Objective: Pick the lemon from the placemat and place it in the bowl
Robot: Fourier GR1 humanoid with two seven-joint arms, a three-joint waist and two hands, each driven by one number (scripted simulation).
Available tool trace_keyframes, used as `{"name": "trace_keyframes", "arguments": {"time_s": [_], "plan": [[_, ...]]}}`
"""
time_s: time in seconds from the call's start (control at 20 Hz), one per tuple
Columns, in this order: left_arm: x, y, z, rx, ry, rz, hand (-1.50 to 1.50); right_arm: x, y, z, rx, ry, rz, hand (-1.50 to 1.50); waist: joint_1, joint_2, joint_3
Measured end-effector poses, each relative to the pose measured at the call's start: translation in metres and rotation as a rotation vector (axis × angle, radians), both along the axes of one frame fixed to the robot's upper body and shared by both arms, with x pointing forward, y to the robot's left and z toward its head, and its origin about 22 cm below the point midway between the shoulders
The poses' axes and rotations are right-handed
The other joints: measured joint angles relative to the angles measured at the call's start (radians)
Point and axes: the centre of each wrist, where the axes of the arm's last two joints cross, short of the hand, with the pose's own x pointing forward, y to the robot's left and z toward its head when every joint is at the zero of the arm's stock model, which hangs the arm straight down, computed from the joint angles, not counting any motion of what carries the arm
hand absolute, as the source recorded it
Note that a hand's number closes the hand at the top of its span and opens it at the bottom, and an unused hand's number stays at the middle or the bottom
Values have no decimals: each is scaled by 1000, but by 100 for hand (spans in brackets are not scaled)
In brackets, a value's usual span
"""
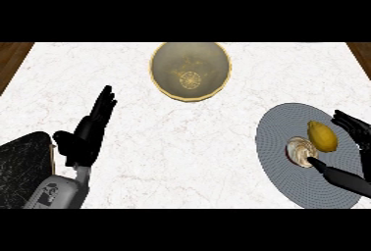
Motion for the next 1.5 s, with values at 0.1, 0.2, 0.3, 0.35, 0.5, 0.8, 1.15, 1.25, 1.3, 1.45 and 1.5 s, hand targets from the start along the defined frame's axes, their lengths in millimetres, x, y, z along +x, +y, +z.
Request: {"name": "trace_keyframes", "arguments": {"time_s": [0.1, 0.2, 0.3, 0.35, 0.5, 0.8, 1.15, 1.25, 1.3, 1.45, 1.5], "plan": [[0, -10, -1, -7, 3, 2, 0, -4, -6, 1, -9, -68, -19, -150, 2, 1, -1], [0, -8, -1, -6, 2, 6, 0, -9, -18, 13, -40, -96, -48, -150, 3, 2, -1], [-3, -8, 1, -5, 2, 7, 0, -12, -24, 30, -96, -88, -81, -150, 5, 2, -2], [-4, -5, 3, -5, 1, 10, 0, -13, -26, 40, -122, -73, -101, -150, 5, 1, -2], [-7, -9, 8, -10, 2, 10, 0, -9, -38, 68, -182, -21, -144, -150, 9, 2, -3], [-6, -11, 9, -6, 4, 1, 0, 1, -39, 106, -234, 153, -128, -150, 14, 4, -3], [-9, -11, 10, -5, 4, 1, 0, 17, -37, 103, -313, 402, -105, -150, 21, 5, -3], [-7, -14, 9, -5, 4, 1, 0, 20, -36, 97, -332, 451, -93, -150, 19, 5, -2], [-5, -15, 8, 0, 3, 3, 0, 21, -37, 96, -338, 469, -86, -150, 17, 5, -2], [-5, -13, 15, 3, -2, 5, 0, 25, -43, 85, -349, 512, -69, -150, 16, 5, -2], [-6, -13, 14, 2, -1, 7, 0, 26, -46, 83, -346, 517, -59, -150, 16, 5, -2]]}}
